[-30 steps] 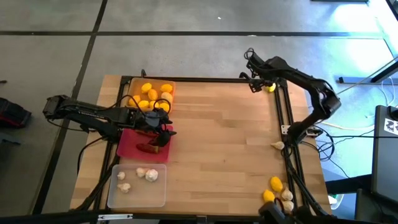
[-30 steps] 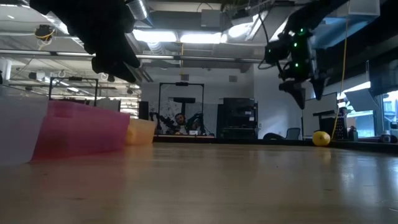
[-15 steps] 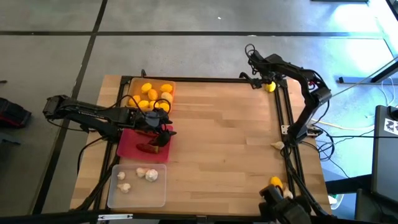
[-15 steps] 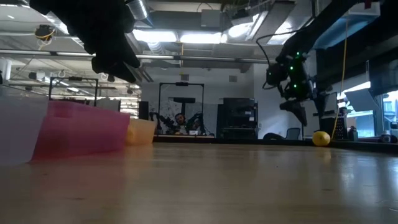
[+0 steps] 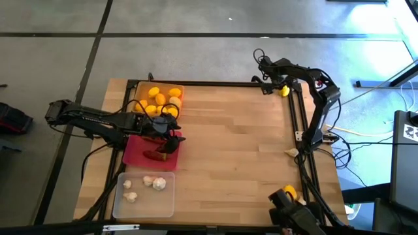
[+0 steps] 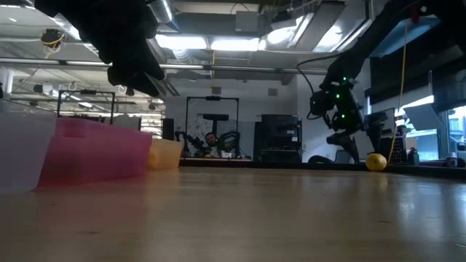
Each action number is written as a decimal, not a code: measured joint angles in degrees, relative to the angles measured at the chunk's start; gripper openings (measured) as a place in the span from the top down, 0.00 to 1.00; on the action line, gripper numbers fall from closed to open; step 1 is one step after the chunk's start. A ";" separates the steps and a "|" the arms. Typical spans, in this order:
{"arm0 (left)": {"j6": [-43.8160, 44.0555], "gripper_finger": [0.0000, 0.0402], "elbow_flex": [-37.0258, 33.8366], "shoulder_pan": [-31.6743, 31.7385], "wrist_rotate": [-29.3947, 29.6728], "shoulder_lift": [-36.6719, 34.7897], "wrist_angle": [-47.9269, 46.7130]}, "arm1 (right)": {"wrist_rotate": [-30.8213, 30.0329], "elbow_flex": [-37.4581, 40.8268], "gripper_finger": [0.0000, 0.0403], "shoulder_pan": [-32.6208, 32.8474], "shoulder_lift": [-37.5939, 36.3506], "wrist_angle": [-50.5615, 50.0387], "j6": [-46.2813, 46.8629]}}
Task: Sort produce into baskets
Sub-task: Put the lemon into the yellow bin
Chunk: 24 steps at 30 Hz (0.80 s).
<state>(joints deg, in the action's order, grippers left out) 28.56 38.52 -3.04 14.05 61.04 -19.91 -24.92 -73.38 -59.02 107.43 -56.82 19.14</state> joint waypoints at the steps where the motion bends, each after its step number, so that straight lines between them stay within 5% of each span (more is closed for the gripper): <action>1: 0.00 0.27 0.00 0.01 0.01 0.00 -0.01 | -0.30 0.00 0.12 -0.02 0.48 0.25 0.09; 24: -0.39 0.27 0.00 0.01 0.17 0.00 0.05 | 2.49 -0.04 0.12 0.17 4.71 -0.69 -1.84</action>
<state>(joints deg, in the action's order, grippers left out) 28.16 38.52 -3.03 14.22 61.04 -19.86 -22.43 -73.43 -58.85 112.14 -57.51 17.30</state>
